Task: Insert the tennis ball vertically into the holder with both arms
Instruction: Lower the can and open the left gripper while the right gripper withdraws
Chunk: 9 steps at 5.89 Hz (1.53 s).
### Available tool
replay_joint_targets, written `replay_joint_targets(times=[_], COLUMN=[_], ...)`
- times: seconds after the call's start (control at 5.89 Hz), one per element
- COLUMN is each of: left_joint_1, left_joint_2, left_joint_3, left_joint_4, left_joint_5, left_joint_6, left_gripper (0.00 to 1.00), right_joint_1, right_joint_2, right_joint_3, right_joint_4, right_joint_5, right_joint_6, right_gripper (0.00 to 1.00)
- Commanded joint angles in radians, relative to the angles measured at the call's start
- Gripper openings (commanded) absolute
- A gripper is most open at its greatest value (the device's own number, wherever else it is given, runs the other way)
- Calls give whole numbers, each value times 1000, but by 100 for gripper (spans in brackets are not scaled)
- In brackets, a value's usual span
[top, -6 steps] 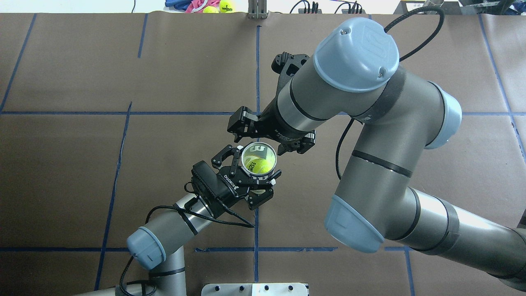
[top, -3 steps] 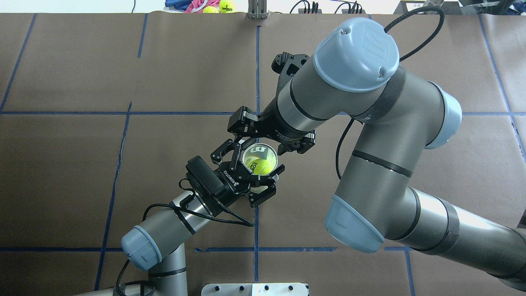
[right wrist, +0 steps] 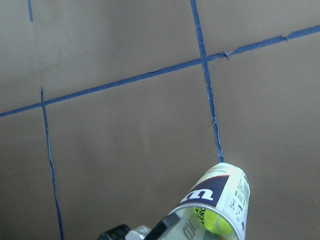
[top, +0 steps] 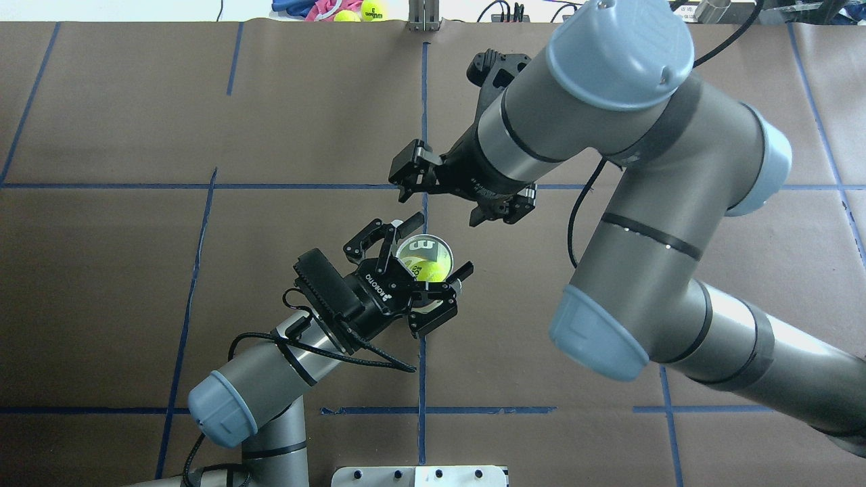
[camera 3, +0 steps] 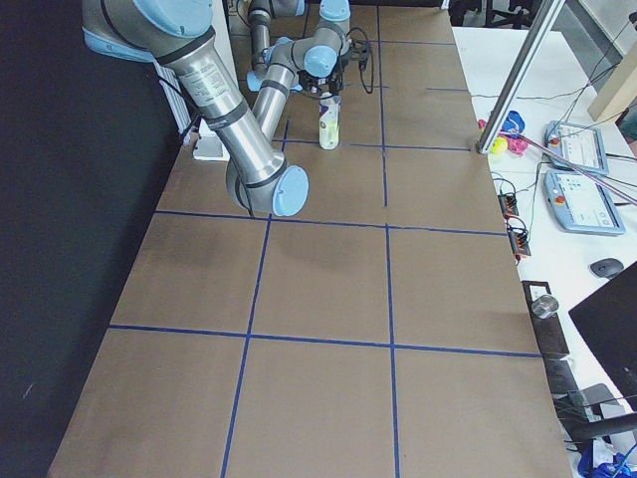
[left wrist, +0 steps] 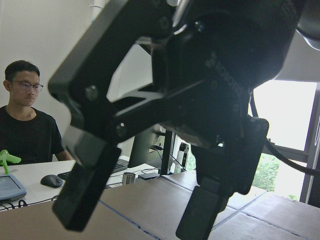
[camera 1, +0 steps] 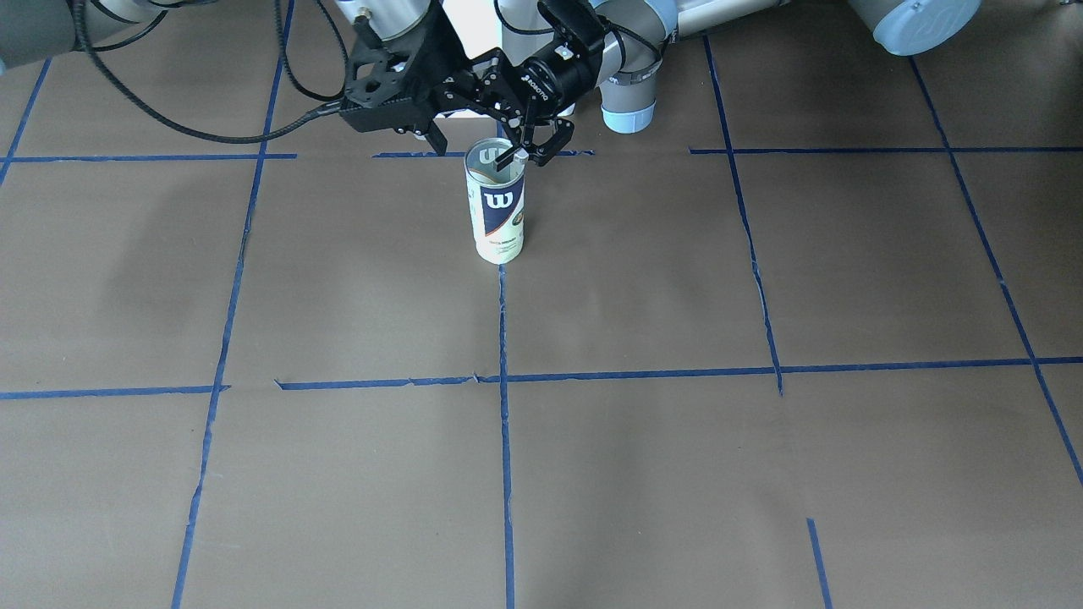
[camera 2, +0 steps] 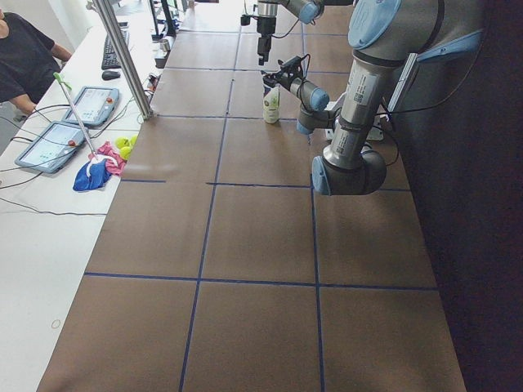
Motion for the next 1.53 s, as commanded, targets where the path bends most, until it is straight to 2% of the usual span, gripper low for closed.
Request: replay_joint_targets(times=[0.0, 0.34, 0.51, 0.68, 1.19, 1.36], left_joint_1=[-3, -44, -96, -166, -331, -375], left_joint_2=[14, 25, 65, 91, 108, 140], left_joint_3=[-27, -38, -41, -38, -37, -33], left_joint_4=[1, 47, 65, 88, 298, 391], left_joint_5=[0, -3, -2, -3, -12, -18], left_joint_6=[-6, -12, -27, -129, -279, -287], left_gripper=[100, 100, 100, 100, 100, 100], right_joint_1=[180, 315, 376, 424, 459, 485], right_joint_2=[-33, -146, -215, -236, -256, -303], right_joint_3=[1, 1, -10, -49, -143, -166], right_joint_4=[2, 15, 12, 10, 13, 15], right_joint_5=[111, 115, 129, 132, 132, 132], right_joint_6=[-7, -74, -254, -354, -555, -693], right_gripper=[99, 99, 99, 99, 99, 99])
